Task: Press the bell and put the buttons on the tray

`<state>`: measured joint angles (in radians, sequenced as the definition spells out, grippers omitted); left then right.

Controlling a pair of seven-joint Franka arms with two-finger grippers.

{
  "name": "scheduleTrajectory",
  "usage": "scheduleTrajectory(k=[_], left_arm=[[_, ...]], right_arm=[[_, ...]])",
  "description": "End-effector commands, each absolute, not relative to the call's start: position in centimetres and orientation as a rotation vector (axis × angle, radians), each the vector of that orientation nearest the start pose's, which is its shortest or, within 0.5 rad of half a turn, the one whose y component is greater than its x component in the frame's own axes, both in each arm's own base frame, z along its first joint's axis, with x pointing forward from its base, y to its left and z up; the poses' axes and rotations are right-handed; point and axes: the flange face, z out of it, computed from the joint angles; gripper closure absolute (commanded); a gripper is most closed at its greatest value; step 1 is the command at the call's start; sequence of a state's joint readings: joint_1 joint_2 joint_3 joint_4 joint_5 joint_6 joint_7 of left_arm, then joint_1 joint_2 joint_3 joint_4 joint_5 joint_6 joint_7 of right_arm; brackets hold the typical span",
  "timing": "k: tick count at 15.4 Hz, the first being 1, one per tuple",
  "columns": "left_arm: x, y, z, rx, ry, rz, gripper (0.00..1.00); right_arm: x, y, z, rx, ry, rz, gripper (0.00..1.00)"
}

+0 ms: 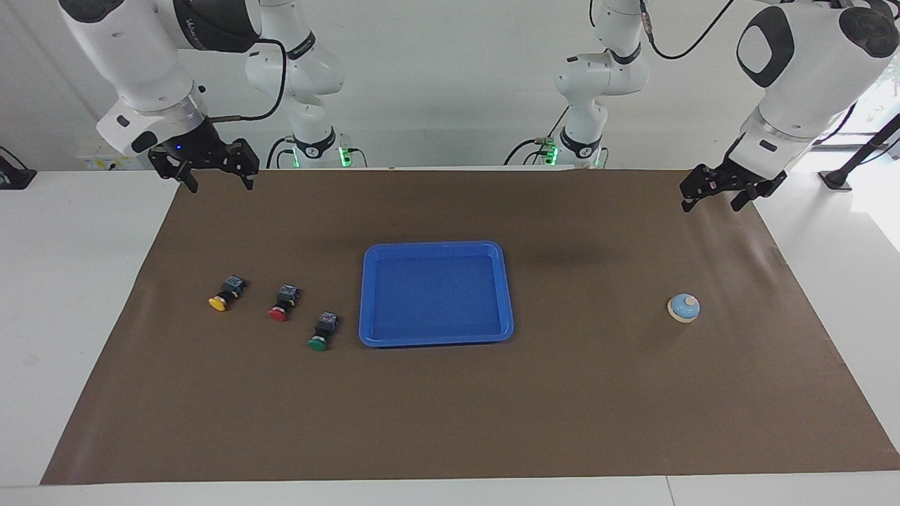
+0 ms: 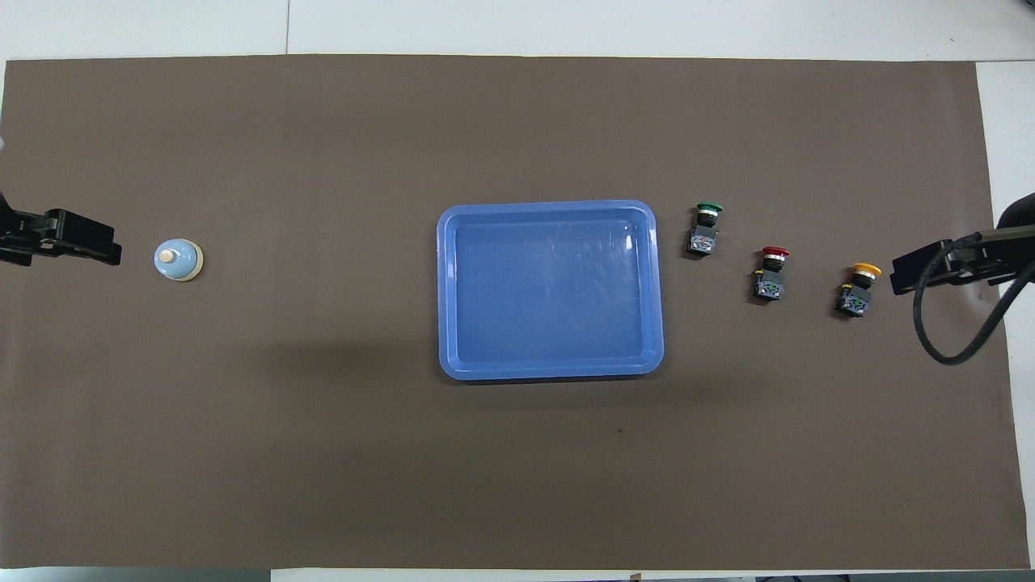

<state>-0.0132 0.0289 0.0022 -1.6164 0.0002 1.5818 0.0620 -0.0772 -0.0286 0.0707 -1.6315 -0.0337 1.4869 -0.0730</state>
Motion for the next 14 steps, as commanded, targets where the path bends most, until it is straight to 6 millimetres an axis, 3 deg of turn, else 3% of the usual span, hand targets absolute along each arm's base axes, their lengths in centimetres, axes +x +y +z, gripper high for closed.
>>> scheduleTrajectory(k=[1,7,8,9,10,14], left_arm=[[55.5,-0.5,59.3,-3.138,0.108,0.104,0.0],[55.7,0.0,59.2,-3.139,0.087,0.087,0.0],[55.9,0.1,59.0,-3.139,0.089,0.056,0.25],[55.8,0.3,59.0,-3.139,0.089,0.032,0.65],[55.6,0.4,58.2,-3.139,0.092,0.039,0.99],[56.3,1.8,55.7,-3.139,0.054,0.063,1.0]], right_arm=[[52.9,-0.9,60.6,-3.164,-0.129,0.205,0.0],[52.9,-0.9,60.6,-3.164,-0.129,0.205,0.0],[52.9,-0.9,60.6,-3.164,-0.129,0.205,0.0],[52.9,-0.9,60.6,-3.164,-0.129,0.203,0.0],[52.9,-0.9,60.6,-3.164,-0.129,0.205,0.0],[52.9,-0.9,60.6,-3.164,-0.129,0.205,0.0]])
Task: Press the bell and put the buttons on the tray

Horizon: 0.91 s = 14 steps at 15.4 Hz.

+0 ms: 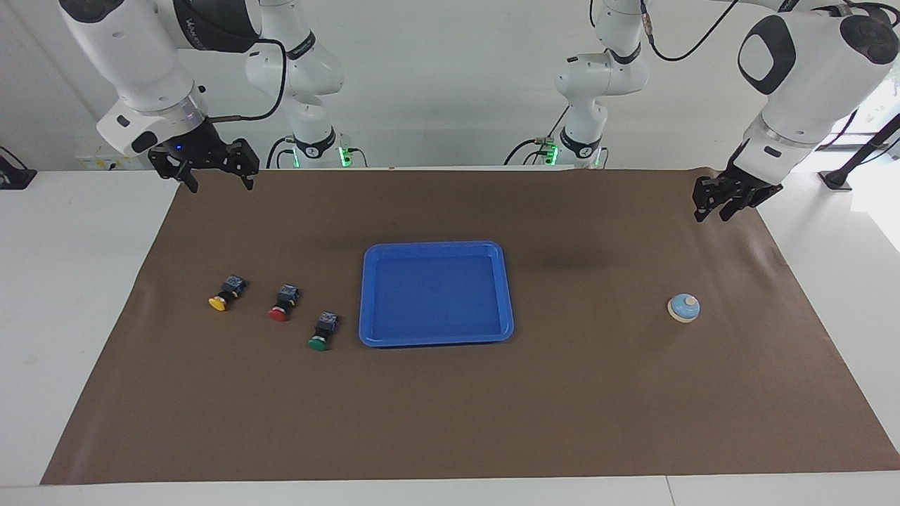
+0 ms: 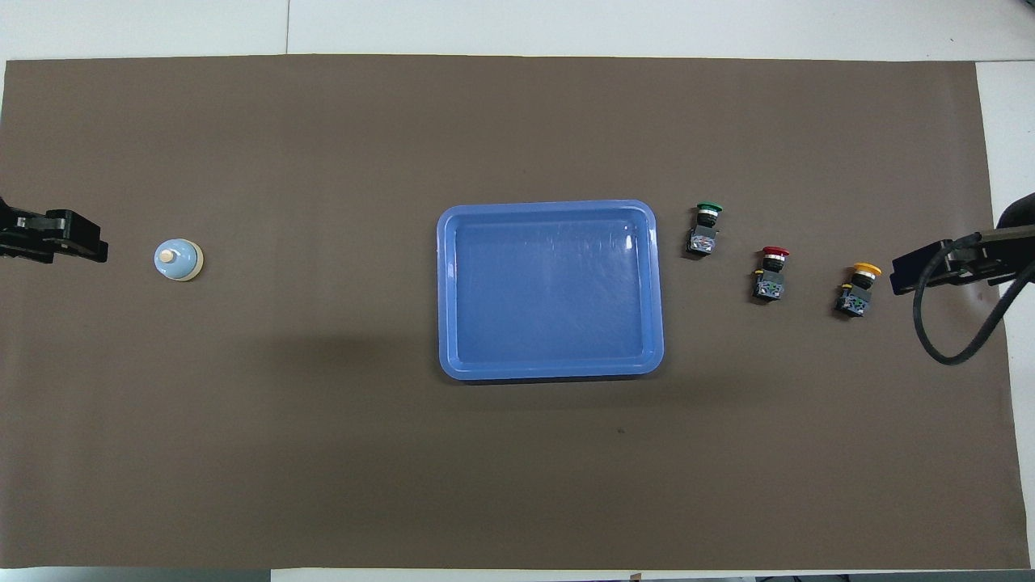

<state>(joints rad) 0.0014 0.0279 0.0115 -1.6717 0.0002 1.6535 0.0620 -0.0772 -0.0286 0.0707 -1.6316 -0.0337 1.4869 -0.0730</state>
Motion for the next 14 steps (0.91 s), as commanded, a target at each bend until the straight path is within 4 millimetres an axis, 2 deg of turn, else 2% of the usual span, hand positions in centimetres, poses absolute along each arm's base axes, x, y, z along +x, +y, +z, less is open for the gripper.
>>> scheduleTrajectory(k=[1,4,7,9,10,14], left_arm=[[56.9,2.4,54.7,-3.14,0.051,0.072,1.0],[58.7,4.0,51.2,-3.141,0.049,0.096,1.0],[60.5,4.2,46.3,-3.141,0.055,0.102,1.0],[60.3,4.6,43.6,-3.14,0.043,0.061,1.0],[60.1,5.4,42.6,-3.14,0.026,0.042,1.0],[60.7,5.8,40.3,-3.138,0.039,0.02,1.0]], right_arm=[[52.9,-0.9,60.6,-3.164,-0.129,0.205,0.0],[52.9,-0.9,60.6,-3.164,-0.129,0.205,0.0],[52.9,-0.9,60.6,-3.165,-0.129,0.205,0.0],[52.9,-0.9,60.6,-3.164,-0.129,0.205,0.0],[52.9,-0.9,60.6,-3.165,-0.129,0.205,0.0],[52.9,-0.9,60.6,-3.164,-0.129,0.205,0.0]])
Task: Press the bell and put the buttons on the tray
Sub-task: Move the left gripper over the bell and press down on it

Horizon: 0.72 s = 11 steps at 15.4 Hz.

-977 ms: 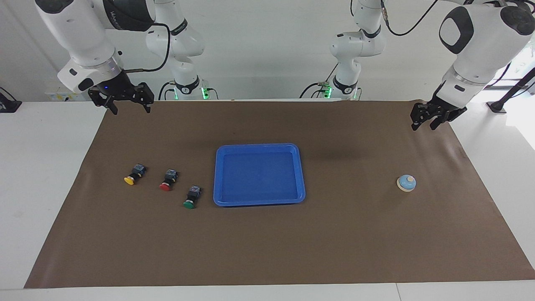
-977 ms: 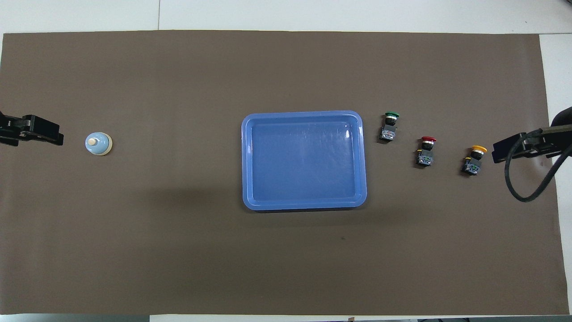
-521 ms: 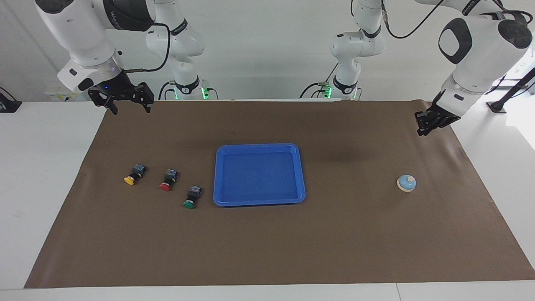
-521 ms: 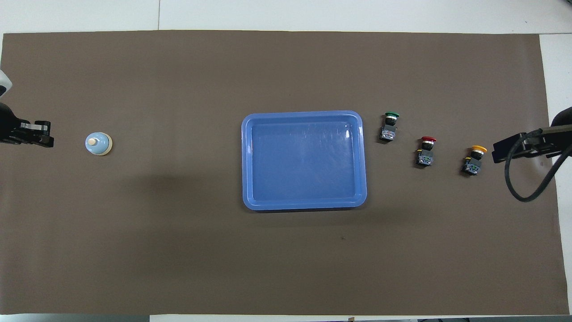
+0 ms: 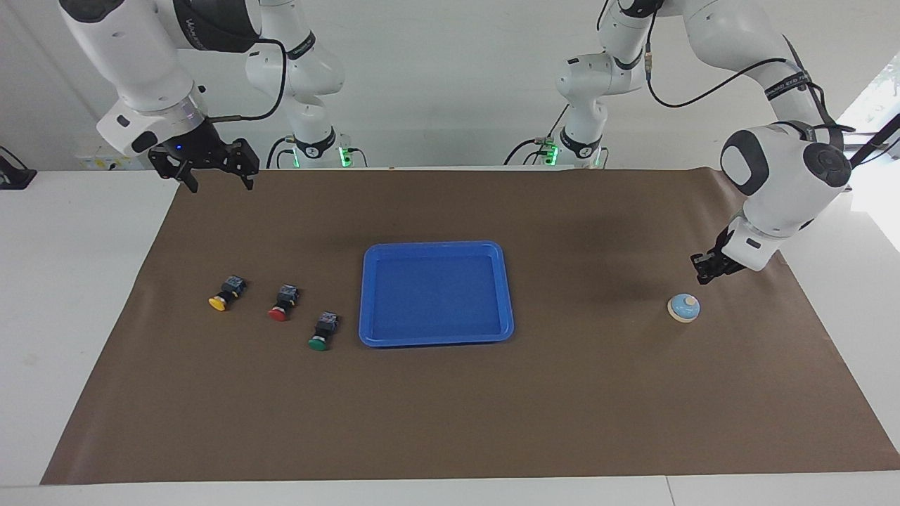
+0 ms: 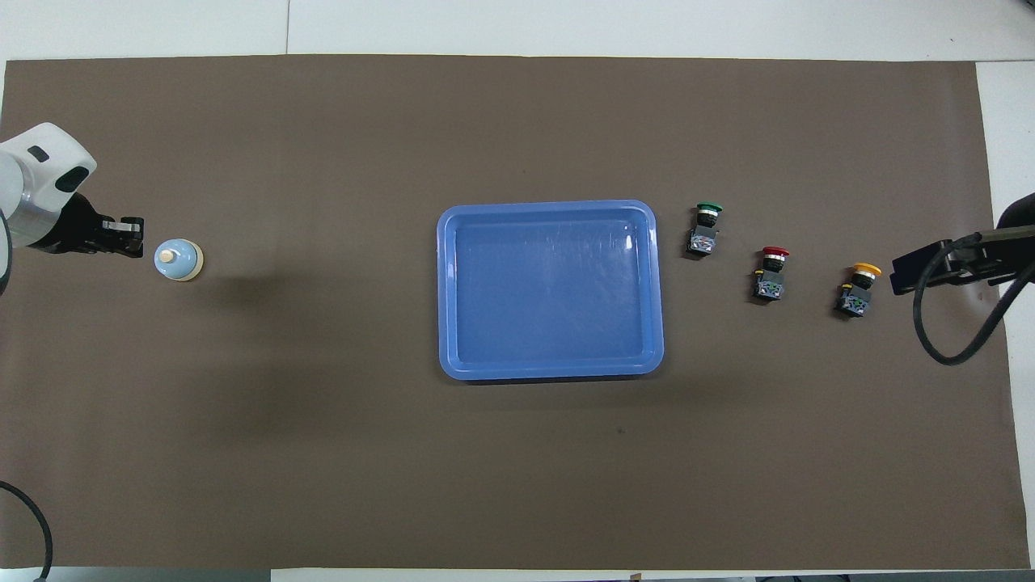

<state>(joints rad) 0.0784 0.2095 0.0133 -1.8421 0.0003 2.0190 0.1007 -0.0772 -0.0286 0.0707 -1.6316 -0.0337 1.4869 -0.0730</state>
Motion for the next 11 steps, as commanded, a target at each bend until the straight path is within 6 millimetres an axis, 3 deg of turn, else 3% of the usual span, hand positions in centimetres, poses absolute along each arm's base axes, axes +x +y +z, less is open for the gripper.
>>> scheduleTrajectory(k=[1,11], left_arm=[[60.9,5.8,39.7,-3.138,0.039,0.013,1.0],[62.2,7.0,33.5,-3.136,0.016,-0.006,1.0]], right_arm=[[52.9,-0.9,60.6,-3.164,-0.129,0.205,0.0],[52.9,-0.9,60.6,-3.164,-0.129,0.203,0.0]])
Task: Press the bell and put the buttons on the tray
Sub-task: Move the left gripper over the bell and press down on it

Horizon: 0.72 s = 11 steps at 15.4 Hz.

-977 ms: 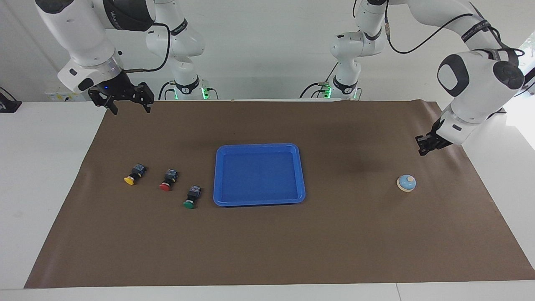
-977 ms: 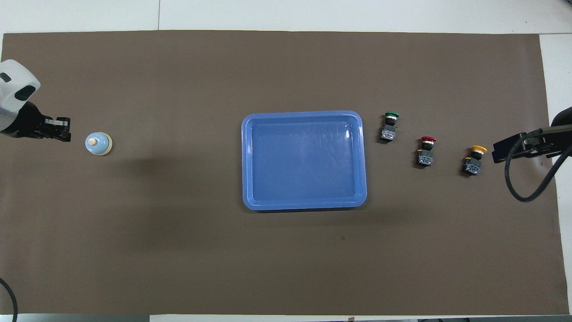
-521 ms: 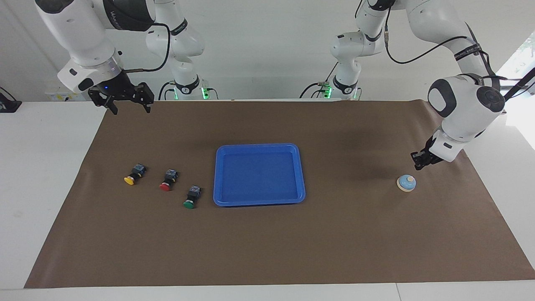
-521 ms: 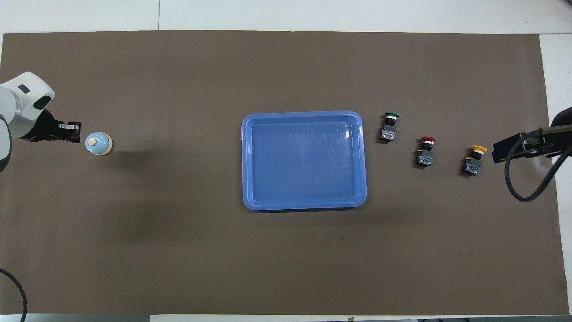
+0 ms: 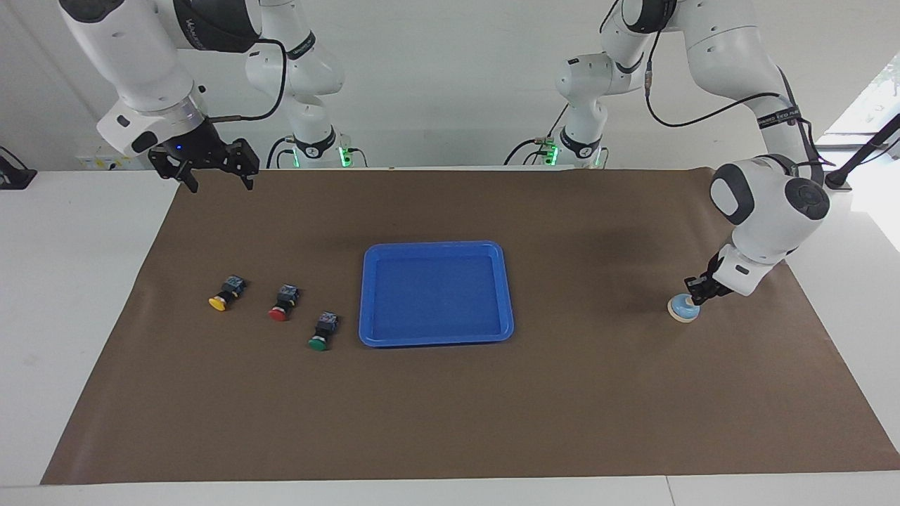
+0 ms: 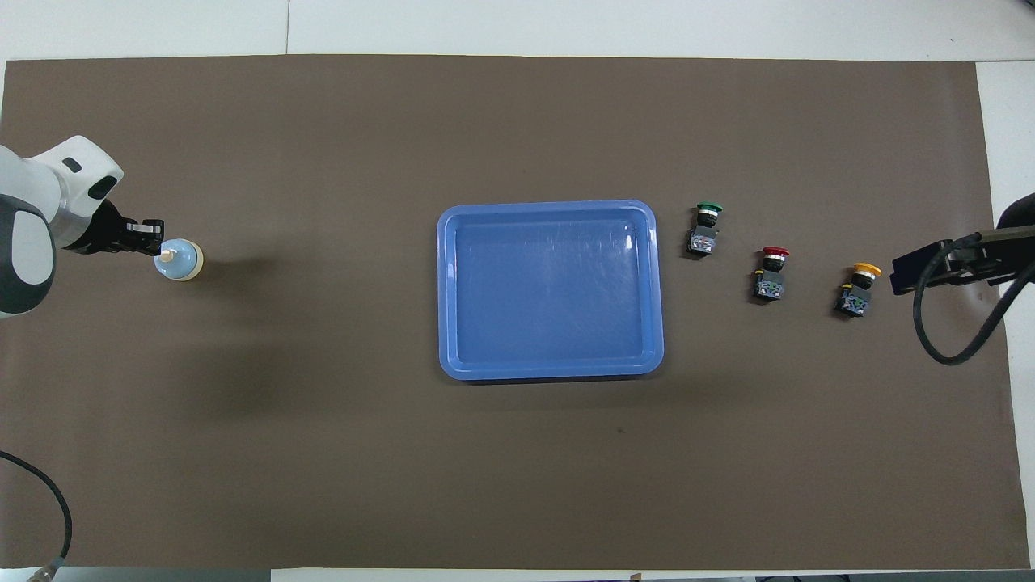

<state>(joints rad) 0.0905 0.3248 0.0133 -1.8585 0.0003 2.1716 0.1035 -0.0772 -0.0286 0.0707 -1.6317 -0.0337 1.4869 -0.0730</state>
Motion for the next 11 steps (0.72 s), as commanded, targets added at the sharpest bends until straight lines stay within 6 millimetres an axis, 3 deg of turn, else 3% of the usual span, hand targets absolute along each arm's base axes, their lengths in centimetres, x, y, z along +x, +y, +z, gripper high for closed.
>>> scheduleTrajectory(k=[1,3,5,7,8,9,10,11], left_arm=[[62.0,7.1,33.0,-3.135,0.011,-0.013,1.0],[61.6,6.9,32.5,-3.137,0.013,0.008,1.0],[61.9,7.1,33.3,-3.137,0.011,0.018,1.0],[62.7,7.0,36.6,-3.141,0.015,0.075,1.0],[63.0,6.5,38.8,-3.142,0.027,0.096,0.95],[62.8,6.0,40.8,-3.144,0.033,0.127,0.64],[62.1,5.2,42.8,-3.145,0.051,0.144,0.06],[61.5,4.2,44.2,-3.144,0.066,0.14,0.0]], right_arm=[[52.9,-0.9,60.6,-3.164,-0.129,0.205,0.0],[52.9,-0.9,60.6,-3.164,-0.129,0.205,0.0],[52.9,-0.9,60.6,-3.164,-0.129,0.205,0.0],[52.9,-0.9,60.6,-3.165,-0.129,0.205,0.0],[52.9,-0.9,60.6,-3.164,-0.129,0.205,0.0],[52.9,-0.9,60.6,-3.164,-0.129,0.205,0.0],[52.9,-0.9,60.6,-3.166,-0.129,0.203,0.0],[52.9,-0.9,60.6,-3.164,-0.129,0.205,0.0]])
